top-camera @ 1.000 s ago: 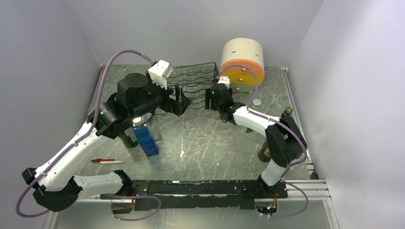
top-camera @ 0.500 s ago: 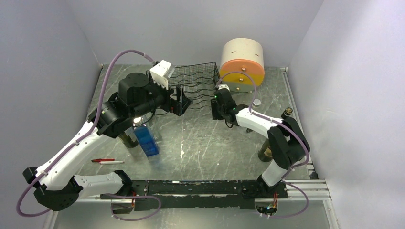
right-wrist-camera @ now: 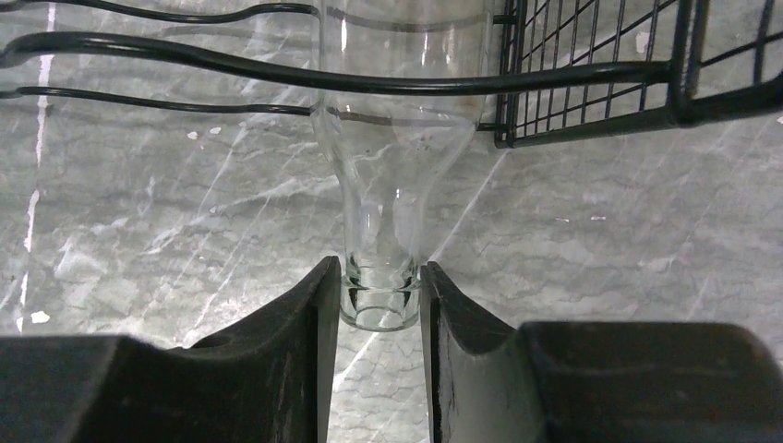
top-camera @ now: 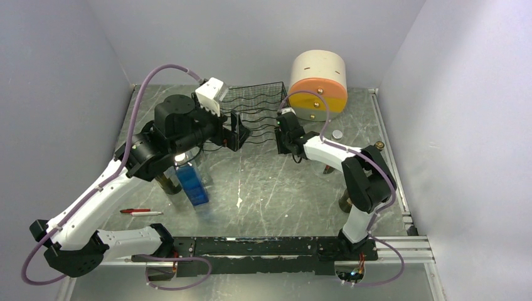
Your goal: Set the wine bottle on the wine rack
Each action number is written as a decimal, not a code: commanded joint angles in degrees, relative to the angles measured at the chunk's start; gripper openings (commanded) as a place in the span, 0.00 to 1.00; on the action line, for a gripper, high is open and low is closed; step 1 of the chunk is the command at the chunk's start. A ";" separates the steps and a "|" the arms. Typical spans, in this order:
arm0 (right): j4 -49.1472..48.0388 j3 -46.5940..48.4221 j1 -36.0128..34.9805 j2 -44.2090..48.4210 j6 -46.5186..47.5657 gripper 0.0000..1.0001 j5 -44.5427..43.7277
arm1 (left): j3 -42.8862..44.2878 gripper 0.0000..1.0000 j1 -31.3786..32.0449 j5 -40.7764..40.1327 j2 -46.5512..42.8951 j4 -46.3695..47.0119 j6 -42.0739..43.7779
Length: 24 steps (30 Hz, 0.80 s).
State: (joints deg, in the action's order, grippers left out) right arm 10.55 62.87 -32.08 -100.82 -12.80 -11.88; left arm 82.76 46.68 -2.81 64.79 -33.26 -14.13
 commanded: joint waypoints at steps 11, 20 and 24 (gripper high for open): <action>2.65 1.12 0.08 8.93 -0.61 0.69 -0.10 | 5.54 1.00 0.20 -5.79 0.78 -2.88 1.12; -0.08 -2.84 -5.94 23.97 -0.29 0.68 13.79 | 12.38 1.00 0.17 -14.81 -1.02 -3.74 6.13; -4.72 -2.32 -15.55 27.48 1.22 0.69 14.98 | 13.15 1.00 0.17 -18.35 -3.01 -2.48 8.01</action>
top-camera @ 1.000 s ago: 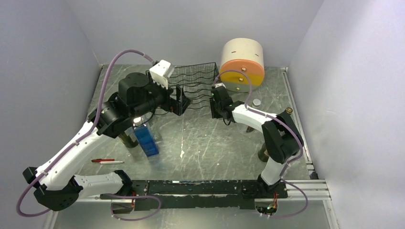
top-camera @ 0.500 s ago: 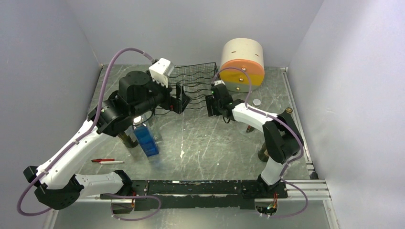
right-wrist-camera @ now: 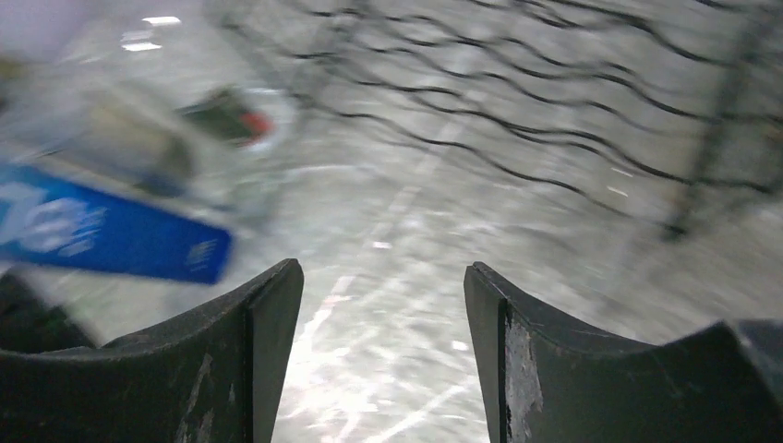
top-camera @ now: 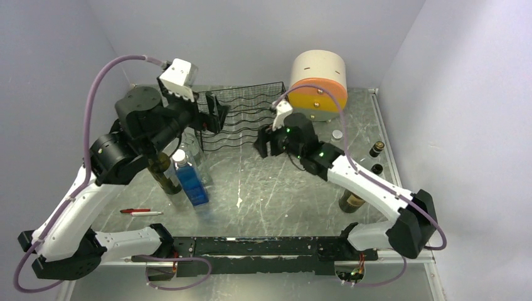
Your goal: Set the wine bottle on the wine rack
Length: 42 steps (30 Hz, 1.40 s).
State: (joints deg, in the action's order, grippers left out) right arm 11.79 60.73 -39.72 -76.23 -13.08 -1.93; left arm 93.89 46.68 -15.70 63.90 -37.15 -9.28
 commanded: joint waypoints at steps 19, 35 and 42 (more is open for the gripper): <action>-19.39 12.23 -26.38 -10.09 6.48 0.87 8.24 | -3.20 1.00 0.18 -11.50 -12.56 8.36 5.85; -13.58 26.37 -25.32 -23.65 16.80 0.93 23.93 | -2.76 1.00 0.25 -11.37 -12.15 8.41 9.02; -11.24 27.24 -24.92 -25.56 20.50 0.92 29.39 | -3.04 1.00 0.18 -10.43 -12.64 9.16 9.59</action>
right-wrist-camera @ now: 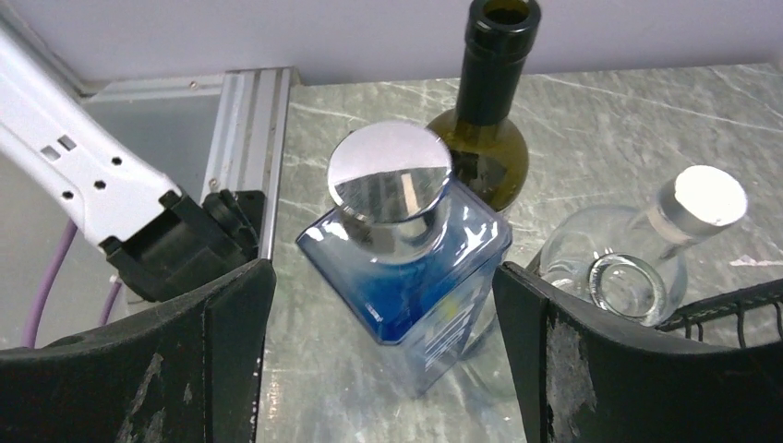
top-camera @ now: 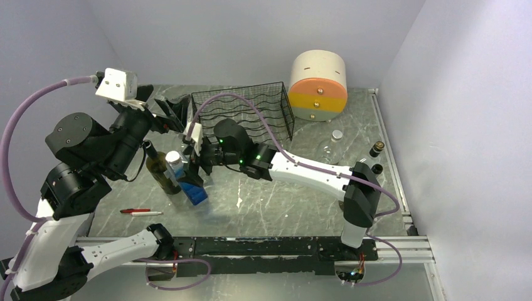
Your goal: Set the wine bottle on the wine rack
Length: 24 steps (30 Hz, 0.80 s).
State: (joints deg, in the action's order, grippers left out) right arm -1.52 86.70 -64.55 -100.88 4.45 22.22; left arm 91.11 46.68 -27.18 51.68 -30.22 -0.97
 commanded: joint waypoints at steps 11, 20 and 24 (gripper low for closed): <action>-4.98 -1.94 -0.56 0.95 -6.08 0.94 -9.17 | -0.08 1.00 0.17 0.31 0.02 1.66 1.73; -0.29 -2.59 -3.49 3.92 -20.62 0.94 -26.03 | -0.50 1.00 0.19 -4.42 -0.89 2.96 3.98; 1.82 -1.66 -4.71 3.76 -25.32 0.93 -30.72 | -1.11 1.00 0.23 -5.49 -1.54 3.83 4.61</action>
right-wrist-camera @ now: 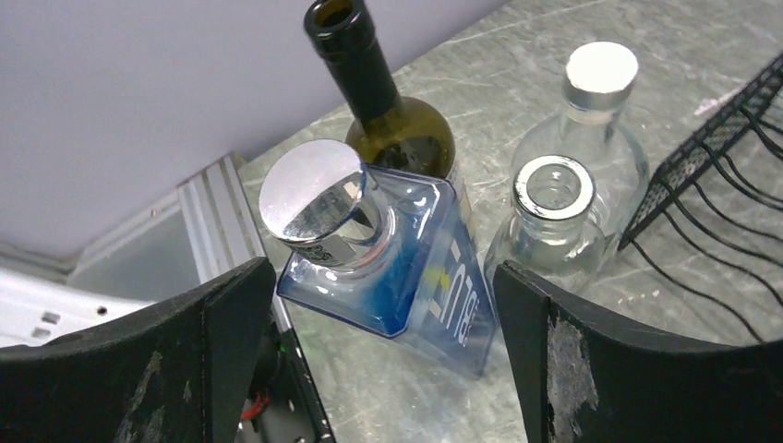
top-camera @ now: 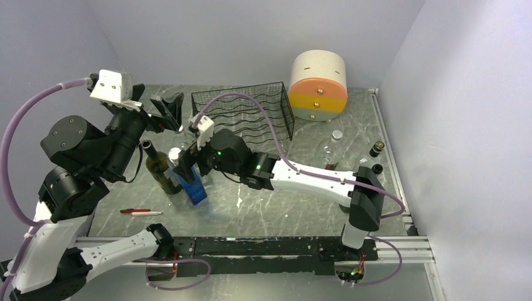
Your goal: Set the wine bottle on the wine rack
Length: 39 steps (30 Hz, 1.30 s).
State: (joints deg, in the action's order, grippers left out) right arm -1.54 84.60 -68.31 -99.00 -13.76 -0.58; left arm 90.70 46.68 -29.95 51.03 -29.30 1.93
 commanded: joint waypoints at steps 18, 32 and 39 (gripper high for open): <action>9.16 10.36 -7.68 -6.82 -7.29 0.81 -27.69 | -2.43 1.00 0.20 -5.49 -3.66 3.23 2.55; 7.29 5.47 -8.05 0.72 -2.50 0.32 -25.46 | -3.57 1.00 0.21 -4.71 -4.58 2.97 1.71; 10.24 -2.50 -7.52 12.43 -2.35 0.27 -26.60 | -8.60 1.00 0.21 -1.08 -6.28 7.11 4.01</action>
State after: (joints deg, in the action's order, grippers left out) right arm 9.87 84.05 -76.36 -95.33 -17.67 -24.29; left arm 84.20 46.68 -33.78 45.30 -25.82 4.25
